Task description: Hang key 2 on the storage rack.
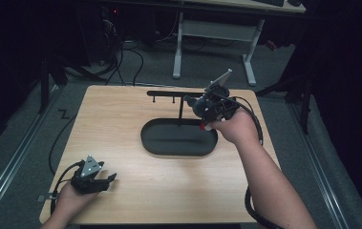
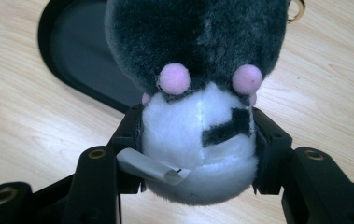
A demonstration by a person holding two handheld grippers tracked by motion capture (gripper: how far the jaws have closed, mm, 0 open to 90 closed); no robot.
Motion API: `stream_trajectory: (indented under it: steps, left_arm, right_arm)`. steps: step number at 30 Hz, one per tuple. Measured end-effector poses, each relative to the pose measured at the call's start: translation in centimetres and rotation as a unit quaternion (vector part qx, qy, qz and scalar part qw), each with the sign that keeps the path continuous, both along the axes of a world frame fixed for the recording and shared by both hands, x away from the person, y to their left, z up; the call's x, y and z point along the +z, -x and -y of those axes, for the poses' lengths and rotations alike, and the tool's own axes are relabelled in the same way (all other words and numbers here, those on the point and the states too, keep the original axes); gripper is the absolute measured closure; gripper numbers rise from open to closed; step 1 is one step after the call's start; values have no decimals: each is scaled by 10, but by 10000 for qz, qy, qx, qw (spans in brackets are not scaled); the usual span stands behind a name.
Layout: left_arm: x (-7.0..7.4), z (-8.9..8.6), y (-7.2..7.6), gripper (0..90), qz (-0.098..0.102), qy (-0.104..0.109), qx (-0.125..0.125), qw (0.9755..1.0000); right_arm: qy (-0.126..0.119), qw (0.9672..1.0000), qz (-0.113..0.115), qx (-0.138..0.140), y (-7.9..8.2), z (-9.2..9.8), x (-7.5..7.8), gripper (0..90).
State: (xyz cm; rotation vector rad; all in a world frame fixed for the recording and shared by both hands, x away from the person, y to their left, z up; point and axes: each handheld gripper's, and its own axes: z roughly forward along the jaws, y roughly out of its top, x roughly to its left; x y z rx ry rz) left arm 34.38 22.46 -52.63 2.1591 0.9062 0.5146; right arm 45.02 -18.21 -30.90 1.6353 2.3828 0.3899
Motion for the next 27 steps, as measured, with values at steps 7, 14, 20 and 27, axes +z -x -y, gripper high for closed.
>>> stream_trajectory:
  steps: [7,14,20,27]
  left_arm:
    - [0,0,0,329,-9,-23,-9,10000]
    - [-1,1,0,329,-20,-26,-18,10000]
    - [-2,1,0,329,-38,-52,-34,10000]
    - [-2,2,-1,329,-58,-76,-47,9999]
  right_arm:
    - [201,9995,-226,-21,-4,1,-24,485]
    - [181,9992,-355,15,-4,0,-43,485]
    - [139,9991,-398,41,-7,-2,-56,484]
    - [57,9991,-428,18,-12,-6,-69,484]
